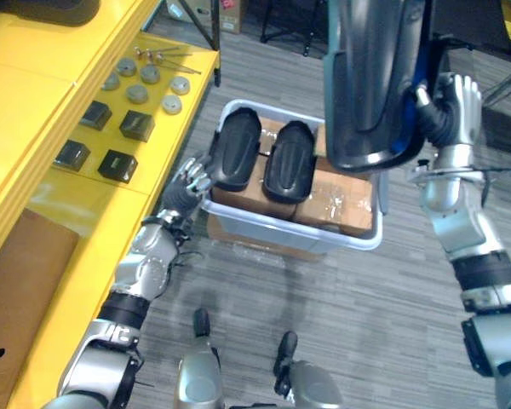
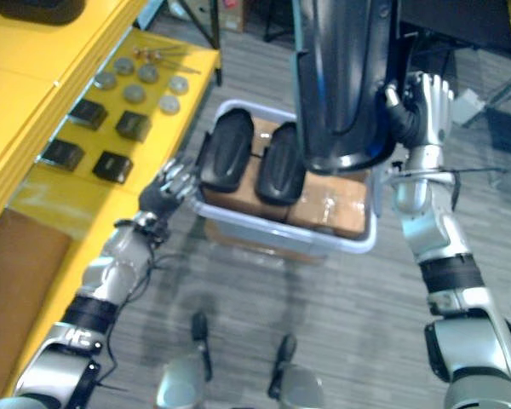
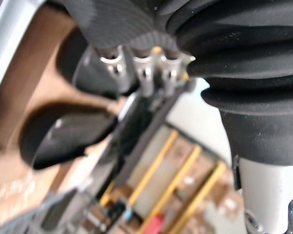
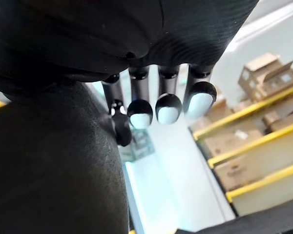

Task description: Walk over and take plastic housings, then place them on the shelf

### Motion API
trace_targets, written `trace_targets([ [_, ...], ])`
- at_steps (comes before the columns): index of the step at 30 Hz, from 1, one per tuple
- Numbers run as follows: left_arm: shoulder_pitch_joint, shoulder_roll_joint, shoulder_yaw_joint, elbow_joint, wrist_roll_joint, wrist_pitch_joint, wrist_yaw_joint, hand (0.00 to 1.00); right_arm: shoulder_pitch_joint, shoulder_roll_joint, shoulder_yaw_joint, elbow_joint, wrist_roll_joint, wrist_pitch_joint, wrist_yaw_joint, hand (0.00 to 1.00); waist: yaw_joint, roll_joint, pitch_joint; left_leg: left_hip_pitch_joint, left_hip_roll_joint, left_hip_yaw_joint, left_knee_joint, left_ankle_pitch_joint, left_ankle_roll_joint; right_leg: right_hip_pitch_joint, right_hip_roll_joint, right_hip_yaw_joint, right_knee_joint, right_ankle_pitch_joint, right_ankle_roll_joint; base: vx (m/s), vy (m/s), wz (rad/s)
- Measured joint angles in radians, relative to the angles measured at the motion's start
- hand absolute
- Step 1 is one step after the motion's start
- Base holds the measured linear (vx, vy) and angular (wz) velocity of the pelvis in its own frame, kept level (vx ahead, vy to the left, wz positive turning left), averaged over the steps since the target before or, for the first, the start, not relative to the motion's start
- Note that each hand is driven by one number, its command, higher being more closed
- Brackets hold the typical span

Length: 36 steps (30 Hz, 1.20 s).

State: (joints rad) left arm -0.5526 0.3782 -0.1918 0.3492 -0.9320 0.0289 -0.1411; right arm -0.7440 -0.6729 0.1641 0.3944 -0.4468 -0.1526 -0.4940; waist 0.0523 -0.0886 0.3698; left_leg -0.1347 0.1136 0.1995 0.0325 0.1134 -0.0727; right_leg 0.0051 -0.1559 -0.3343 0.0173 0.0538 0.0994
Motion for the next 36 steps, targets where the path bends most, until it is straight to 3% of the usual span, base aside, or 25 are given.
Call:
trace_targets([
  [14,-0.024,-0.061,-0.107,-0.123,0.001,-0.007,0.010,0.00,-0.002,0.093,0.132,0.009,-0.041,-0.039,0.065,1.00,-0.010,0.022,-0.042,0.065,-0.019,-0.008,-0.110,0.054,0.002,0.034,-0.002,-0.017,-0.026,0.005,0.001,0.00,0.008,0.03],
  [21,-0.067,-0.073,-0.155,-0.167,0.049,-0.020,0.027,0.00,0.006,0.130,0.196,0.024,-0.064,-0.044,0.080,1.00,-0.010,0.023,-0.044,0.064,-0.020,-0.024,-0.111,0.057,0.001,0.038,-0.001,-0.023,-0.026,0.005,0.001,0.00,0.001,0.01],
  [28,-0.071,-0.072,-0.178,-0.169,0.131,-0.020,0.088,0.00,0.008,0.145,0.224,0.052,-0.079,-0.045,0.084,1.00,-0.010,0.023,-0.048,0.066,-0.021,-0.028,-0.111,0.060,0.002,0.044,-0.001,-0.026,-0.028,0.005,0.001,0.00,0.001,0.01],
  [32,-0.071,-0.071,-0.184,-0.175,0.234,0.005,0.124,0.00,0.010,0.152,0.258,0.059,-0.079,-0.047,0.087,1.00,-0.010,0.023,-0.051,0.066,-0.021,-0.030,-0.111,0.062,0.002,0.047,0.000,-0.030,-0.029,0.005,0.001,0.00,0.001,0.01],
  [36,-0.071,-0.069,-0.185,-0.175,0.348,0.065,0.164,0.00,0.016,0.161,0.262,0.093,-0.078,-0.047,0.088,1.00,-0.008,0.027,-0.071,0.064,-0.023,-0.043,-0.111,0.062,0.002,0.053,0.000,-0.044,-0.034,0.005,0.001,0.00,-0.002,0.06],
])
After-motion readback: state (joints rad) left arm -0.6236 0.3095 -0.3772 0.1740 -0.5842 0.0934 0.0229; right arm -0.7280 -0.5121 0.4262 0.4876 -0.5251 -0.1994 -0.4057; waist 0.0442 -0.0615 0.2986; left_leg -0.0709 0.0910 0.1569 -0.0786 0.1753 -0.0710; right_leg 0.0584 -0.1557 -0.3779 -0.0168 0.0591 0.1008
